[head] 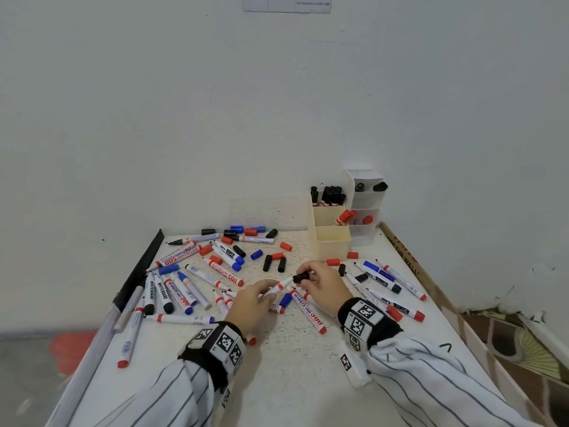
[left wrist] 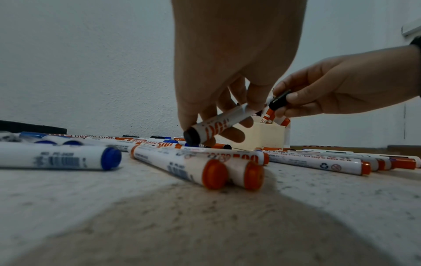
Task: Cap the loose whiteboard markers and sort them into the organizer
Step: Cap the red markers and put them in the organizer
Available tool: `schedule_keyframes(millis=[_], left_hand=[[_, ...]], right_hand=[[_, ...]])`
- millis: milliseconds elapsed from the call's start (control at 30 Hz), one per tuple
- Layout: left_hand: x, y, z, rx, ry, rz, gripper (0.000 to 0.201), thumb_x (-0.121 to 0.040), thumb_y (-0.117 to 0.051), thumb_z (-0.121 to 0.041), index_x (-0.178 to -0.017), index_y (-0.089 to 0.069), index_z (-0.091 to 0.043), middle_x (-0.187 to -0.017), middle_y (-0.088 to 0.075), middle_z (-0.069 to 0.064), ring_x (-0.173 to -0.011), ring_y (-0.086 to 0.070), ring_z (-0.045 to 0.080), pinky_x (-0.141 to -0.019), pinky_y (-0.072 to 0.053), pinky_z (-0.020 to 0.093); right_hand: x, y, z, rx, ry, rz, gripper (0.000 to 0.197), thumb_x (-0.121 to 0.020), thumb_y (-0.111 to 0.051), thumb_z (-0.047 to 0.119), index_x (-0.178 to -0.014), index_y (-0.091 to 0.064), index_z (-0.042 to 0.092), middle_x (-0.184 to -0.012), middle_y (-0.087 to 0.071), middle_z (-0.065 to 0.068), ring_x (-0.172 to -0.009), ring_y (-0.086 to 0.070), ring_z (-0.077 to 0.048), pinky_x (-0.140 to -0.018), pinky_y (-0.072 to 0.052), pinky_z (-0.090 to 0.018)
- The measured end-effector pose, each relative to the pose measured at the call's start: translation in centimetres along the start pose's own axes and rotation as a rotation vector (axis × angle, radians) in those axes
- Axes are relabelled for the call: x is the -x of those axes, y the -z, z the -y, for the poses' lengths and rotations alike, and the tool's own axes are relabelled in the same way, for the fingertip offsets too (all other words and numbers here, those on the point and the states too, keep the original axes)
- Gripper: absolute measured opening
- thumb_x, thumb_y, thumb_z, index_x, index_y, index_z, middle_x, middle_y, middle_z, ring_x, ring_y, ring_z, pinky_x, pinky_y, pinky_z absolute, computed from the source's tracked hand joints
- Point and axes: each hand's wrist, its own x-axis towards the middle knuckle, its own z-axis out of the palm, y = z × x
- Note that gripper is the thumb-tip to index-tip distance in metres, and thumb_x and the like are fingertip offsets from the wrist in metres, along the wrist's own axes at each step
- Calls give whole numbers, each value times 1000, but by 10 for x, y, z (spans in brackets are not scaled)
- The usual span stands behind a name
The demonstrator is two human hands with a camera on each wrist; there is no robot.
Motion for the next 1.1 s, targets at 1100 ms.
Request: schedule_keyframes(millis=[1100], left_hand=[[28, 2, -4, -127, -102, 36, 30, -96, -48, -24, -123, -58, -19, -106, -63, 0, -94, -53, 14, -80, -38, 21]], right_hand=[[1, -23, 11, 96, -144, 0, 49, -99, -34, 36, -55, -33, 16, -56, -30, 0, -54, -30, -13, -55, -25, -28]])
